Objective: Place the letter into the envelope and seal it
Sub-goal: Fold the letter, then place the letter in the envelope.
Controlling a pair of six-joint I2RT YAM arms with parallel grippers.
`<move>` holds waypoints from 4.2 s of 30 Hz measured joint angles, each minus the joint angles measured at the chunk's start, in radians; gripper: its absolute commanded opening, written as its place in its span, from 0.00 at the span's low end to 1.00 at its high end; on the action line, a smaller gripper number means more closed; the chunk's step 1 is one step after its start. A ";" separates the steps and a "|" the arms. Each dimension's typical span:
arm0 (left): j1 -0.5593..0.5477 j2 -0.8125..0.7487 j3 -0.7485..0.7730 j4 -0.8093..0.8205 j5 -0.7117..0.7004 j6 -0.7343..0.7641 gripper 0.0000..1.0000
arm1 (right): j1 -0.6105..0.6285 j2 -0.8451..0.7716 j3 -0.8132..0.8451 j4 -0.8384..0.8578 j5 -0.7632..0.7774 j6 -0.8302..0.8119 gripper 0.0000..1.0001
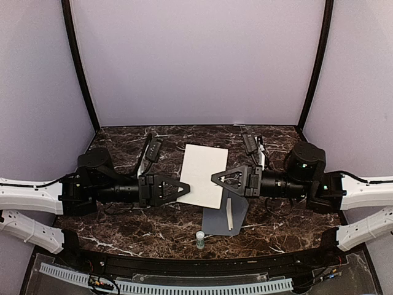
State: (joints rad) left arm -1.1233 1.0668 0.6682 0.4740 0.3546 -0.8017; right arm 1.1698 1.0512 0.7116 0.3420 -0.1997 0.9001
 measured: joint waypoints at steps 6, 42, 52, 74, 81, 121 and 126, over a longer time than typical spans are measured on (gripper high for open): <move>0.000 0.048 0.000 -0.020 -0.024 -0.021 0.64 | -0.018 -0.077 -0.021 -0.070 0.073 0.000 0.00; 0.106 0.606 0.076 -0.089 -0.053 -0.131 0.52 | -0.474 0.050 -0.239 -0.350 -0.119 -0.092 0.00; 0.107 0.680 0.097 -0.087 -0.030 -0.127 0.50 | -0.475 0.147 -0.241 -0.343 -0.117 -0.100 0.00; 0.111 0.771 0.104 -0.008 0.028 -0.156 0.42 | -0.476 0.160 -0.232 -0.409 -0.080 -0.120 0.00; 0.111 0.792 0.116 0.013 0.045 -0.163 0.41 | -0.471 0.191 -0.233 -0.381 -0.082 -0.114 0.00; 0.111 0.852 0.163 0.055 0.090 -0.165 0.39 | -0.420 0.440 -0.166 -0.267 -0.106 -0.010 0.00; 0.111 0.857 0.174 0.047 0.088 -0.152 0.40 | -0.415 0.455 -0.141 -0.265 -0.119 -0.034 0.00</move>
State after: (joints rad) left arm -1.0126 1.9240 0.8421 0.5213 0.4427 -0.9535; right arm 0.7547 1.5059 0.5705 0.0772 -0.3183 0.8661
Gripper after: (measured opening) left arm 0.389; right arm 0.003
